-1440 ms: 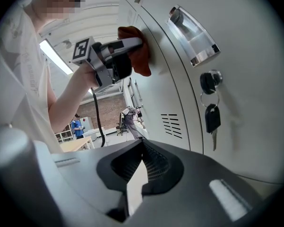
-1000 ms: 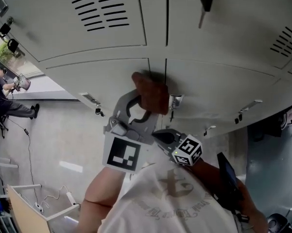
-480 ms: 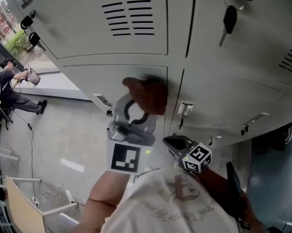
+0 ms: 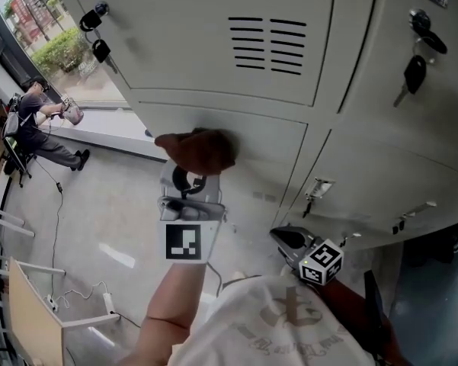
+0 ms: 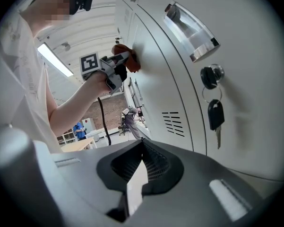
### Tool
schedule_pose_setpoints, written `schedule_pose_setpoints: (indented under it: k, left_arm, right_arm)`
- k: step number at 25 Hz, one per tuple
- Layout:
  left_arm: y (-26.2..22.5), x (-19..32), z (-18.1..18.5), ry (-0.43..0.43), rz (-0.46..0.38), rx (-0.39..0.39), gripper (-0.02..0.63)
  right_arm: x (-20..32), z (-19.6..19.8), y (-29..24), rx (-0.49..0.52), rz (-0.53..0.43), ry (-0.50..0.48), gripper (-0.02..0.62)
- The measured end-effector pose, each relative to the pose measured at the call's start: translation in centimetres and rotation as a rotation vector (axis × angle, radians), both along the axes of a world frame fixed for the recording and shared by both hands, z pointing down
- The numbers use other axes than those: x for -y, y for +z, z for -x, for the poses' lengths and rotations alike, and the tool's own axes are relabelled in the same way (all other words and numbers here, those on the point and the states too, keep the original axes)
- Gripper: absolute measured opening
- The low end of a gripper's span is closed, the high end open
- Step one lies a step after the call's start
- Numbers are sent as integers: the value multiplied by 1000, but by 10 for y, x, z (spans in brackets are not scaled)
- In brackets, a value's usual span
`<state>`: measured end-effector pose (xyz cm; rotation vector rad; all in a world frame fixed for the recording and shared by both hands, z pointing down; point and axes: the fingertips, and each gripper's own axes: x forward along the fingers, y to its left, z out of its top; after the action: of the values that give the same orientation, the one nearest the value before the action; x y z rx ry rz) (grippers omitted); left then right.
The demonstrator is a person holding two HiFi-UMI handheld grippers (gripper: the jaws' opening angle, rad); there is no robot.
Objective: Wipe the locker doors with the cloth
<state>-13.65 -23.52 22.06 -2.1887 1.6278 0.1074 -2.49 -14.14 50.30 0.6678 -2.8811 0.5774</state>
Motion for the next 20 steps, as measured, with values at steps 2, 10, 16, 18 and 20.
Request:
schedule_pose_setpoints:
  k: [2, 10, 16, 18, 20]
  left_arm:
    - [1, 3, 15, -22, 2, -12, 81]
    - [3, 12, 69, -107, 11, -54, 81]
    - [8, 18, 103, -182, 38, -33, 81]
    - [7, 20, 117, -216, 37, -40, 81]
    - [-2, 21, 126, -233, 12, -37, 80]
  right_arm:
    - [1, 3, -2, -1, -9, 1, 8]
    - [-2, 11, -9, -1, -51, -28, 8]
    - [-5, 16, -11, -5, -63, -51, 8]
    - [-5, 19, -15, -2, -64, -55, 8]
    - [-6, 21, -17, 4, -67, -59, 8]
